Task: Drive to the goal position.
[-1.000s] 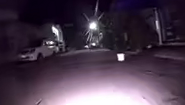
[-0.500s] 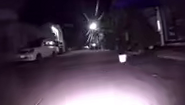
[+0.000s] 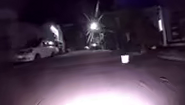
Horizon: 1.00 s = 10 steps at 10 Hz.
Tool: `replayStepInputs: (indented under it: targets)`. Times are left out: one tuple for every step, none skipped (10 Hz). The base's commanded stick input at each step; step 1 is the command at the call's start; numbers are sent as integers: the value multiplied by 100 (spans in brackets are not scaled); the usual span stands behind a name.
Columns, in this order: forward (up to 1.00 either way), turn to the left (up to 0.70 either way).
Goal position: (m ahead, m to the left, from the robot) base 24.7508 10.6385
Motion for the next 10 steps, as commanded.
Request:
replayStepInputs:
  targets:
    - [45,-27]
    - [45,-27]
    - [45,-27]
    - [45,-27]
    - [45,-27]
    - [45,-27]
    - [45,-2]
    - [45,0]
    - [45,0]
    - [45,0]
